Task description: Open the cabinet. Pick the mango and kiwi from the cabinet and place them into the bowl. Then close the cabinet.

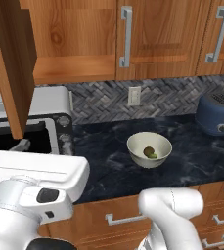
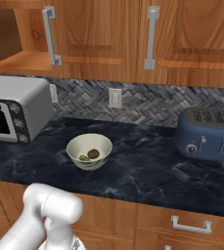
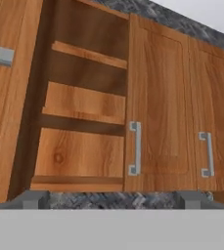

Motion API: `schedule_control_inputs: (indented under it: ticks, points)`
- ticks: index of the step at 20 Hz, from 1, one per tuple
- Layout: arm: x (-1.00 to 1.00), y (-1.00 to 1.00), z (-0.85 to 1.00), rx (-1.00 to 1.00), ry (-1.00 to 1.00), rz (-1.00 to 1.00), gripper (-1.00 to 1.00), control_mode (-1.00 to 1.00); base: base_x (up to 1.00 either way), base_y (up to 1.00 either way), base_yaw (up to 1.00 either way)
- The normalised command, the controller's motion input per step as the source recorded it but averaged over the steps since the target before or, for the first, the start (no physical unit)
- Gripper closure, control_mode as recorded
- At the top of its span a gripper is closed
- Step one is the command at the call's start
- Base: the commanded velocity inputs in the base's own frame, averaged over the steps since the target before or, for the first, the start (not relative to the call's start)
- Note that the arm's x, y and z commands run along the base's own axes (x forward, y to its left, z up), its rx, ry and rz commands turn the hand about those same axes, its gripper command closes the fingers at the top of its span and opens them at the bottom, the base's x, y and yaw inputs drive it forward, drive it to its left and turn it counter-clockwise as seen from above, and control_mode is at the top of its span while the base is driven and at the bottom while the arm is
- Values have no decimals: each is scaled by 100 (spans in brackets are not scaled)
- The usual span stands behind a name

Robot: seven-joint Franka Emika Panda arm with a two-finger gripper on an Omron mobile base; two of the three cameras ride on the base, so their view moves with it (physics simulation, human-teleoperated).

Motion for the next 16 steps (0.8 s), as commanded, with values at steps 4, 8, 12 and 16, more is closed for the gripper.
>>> schedule_control_inputs:
  ticks: [4,8,12,16]
  points:
    - [30,42,0,-9,-19,-2,-100,-100,0,0,0]
    - [25,19,0,-7,-14,-10,-100,-100,0,0,0]
    - [0,0,0,0,-1,-1,-100,-100,0,0,0]
    - [13,8,0,0,0,-17,-100,-100,0,0,0]
